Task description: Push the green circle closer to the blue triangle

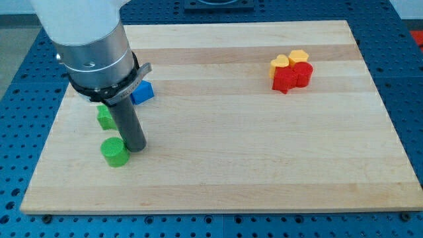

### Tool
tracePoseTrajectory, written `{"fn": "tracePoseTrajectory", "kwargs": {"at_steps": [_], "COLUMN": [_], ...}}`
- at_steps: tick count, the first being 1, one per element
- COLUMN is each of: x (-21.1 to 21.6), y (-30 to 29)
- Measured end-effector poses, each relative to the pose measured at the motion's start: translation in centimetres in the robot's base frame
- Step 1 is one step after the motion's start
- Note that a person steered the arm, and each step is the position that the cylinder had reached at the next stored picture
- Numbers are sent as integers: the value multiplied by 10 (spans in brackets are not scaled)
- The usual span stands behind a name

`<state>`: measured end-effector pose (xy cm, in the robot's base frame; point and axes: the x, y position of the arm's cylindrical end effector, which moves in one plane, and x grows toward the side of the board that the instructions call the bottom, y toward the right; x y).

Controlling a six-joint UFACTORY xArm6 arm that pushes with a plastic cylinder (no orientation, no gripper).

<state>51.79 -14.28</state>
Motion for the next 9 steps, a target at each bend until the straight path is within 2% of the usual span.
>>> {"fn": "tracePoseTrajectory", "kwargs": {"at_steps": [1, 2, 3, 4, 6, 8, 9], "x": [29, 78, 85, 73, 34, 89, 66], "y": [18, 30, 15, -3, -3, -39, -80]}}
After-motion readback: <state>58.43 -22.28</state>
